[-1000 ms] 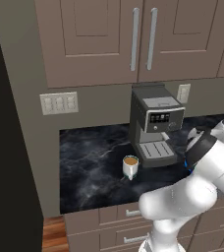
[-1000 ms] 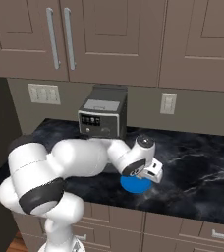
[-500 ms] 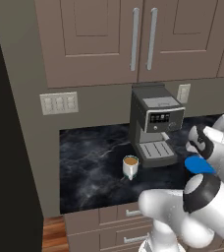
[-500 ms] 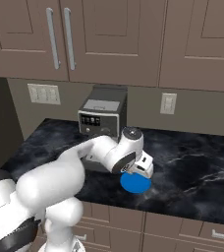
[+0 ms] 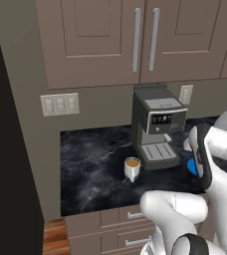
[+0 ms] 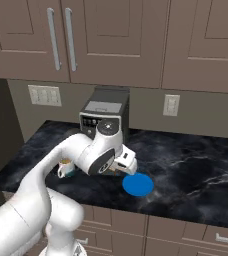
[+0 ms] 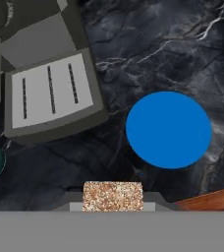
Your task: Take a sugar cube from the saucer and place it inside the coffee. Then, grab milk from the fridge and place it next to the coffee on the counter to sweeten the coffee.
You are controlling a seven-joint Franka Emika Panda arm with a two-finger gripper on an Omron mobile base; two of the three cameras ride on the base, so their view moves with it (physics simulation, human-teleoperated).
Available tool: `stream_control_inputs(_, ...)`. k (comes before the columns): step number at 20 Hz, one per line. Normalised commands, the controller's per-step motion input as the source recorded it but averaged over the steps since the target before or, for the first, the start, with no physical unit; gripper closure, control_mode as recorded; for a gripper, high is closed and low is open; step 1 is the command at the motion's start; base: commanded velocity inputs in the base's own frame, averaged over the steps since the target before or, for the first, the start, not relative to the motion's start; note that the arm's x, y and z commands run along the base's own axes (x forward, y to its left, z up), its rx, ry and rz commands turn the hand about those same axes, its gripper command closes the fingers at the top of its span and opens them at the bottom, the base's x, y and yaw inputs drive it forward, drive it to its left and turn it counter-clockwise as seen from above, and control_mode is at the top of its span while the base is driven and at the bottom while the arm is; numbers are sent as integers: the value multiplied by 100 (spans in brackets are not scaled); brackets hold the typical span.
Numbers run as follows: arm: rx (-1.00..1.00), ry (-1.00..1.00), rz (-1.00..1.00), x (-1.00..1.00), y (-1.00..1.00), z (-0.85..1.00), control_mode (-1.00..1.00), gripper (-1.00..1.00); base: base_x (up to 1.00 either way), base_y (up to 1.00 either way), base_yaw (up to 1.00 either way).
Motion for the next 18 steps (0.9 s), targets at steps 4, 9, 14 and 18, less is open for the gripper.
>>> stream_control_inputs(4, -5, -12, 1, -30, 83, 55, -100, 100, 0, 0, 0)
stream_control_inputs(9, -10, -10, 0, -28, 86, 44, -100, 100, 0, 0, 0)
stream_control_inputs(14, -8, -1, 0, -19, 82, 31, -100, 100, 0, 0, 0)
stream_control_inputs(18, -5, 1, 0, 0, 71, 7, -100, 100, 0, 0, 0)
